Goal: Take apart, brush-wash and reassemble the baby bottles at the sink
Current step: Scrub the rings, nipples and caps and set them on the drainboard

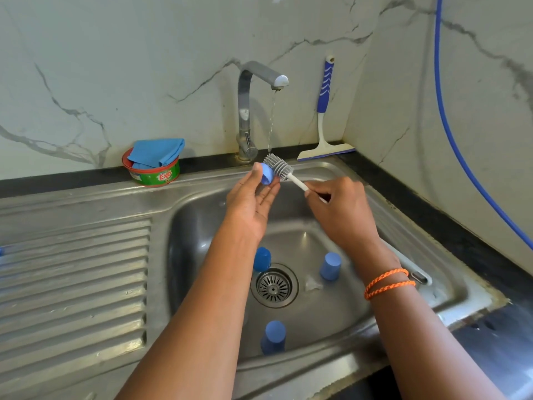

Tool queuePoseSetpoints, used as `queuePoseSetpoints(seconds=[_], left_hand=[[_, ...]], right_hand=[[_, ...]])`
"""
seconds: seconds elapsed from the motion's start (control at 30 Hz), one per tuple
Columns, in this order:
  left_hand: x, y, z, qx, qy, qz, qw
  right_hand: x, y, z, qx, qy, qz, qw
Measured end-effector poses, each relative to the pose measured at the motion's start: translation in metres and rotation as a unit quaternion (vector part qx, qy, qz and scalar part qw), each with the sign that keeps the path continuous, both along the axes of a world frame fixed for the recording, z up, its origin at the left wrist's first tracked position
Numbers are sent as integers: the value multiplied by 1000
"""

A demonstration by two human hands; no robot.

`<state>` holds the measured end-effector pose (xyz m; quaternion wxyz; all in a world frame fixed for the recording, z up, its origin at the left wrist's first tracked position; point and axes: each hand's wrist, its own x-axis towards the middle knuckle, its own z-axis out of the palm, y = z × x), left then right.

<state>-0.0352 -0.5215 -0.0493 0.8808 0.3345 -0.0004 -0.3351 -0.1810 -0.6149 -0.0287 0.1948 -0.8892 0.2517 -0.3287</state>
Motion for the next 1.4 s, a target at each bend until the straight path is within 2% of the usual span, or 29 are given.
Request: queuePoseSetpoints(seconds=[0.13, 0.3, 0.5, 0.6, 0.77, 0.97, 1.27, 1.4], left_hand=[[-1, -2, -1, 1, -12, -8, 1000], [-6, -3, -2, 25, -41, -34, 998], [-2, -2, 0, -35, -2, 35, 999], [0, 0, 0, -35, 1, 40, 999], [1, 2, 1, 2, -38, -5, 999], [-2, 5, 4, 56, -136, -125, 981], [0, 2, 3, 59, -83, 35, 994], [4, 2, -1, 110, -112, 75, 985]], right_hand=[[-1, -5, -2, 13, 2, -37, 999], [5, 6, -3, 3, -18, -13, 1000], [4, 4, -2, 10, 0, -14, 1000], [3, 6, -2, 4, 3, -7, 1000], [7, 10, -5, 7, 3, -41, 999], [3, -1, -5, 5, -24, -83, 996], [1, 5, -1, -4, -17, -18, 1000], [-3, 6, 2, -9, -8, 5, 1000]])
